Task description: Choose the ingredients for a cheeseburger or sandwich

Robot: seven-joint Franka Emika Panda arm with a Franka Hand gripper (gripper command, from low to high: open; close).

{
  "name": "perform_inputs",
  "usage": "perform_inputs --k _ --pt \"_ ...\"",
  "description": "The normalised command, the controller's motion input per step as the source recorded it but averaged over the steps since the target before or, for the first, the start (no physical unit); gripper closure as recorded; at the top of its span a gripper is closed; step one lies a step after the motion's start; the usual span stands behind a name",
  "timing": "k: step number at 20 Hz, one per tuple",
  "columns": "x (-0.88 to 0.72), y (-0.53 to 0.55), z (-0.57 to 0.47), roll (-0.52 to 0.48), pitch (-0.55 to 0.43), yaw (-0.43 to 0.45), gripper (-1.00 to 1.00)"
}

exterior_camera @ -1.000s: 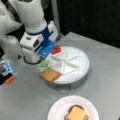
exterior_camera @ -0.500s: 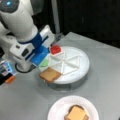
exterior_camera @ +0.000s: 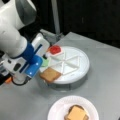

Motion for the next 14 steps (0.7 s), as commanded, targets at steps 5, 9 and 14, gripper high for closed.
perform_inputs --k 5,9,14 --pt "0.30 -0.41 0.06 0.569 0.190 0.150 -1.00" --pt "0.33 -0.43 0.05 0.591 0.182 0.149 -1.00" --pt "0.31 -0.39 -0.03 0.649 0.134 0.144 -1.00"
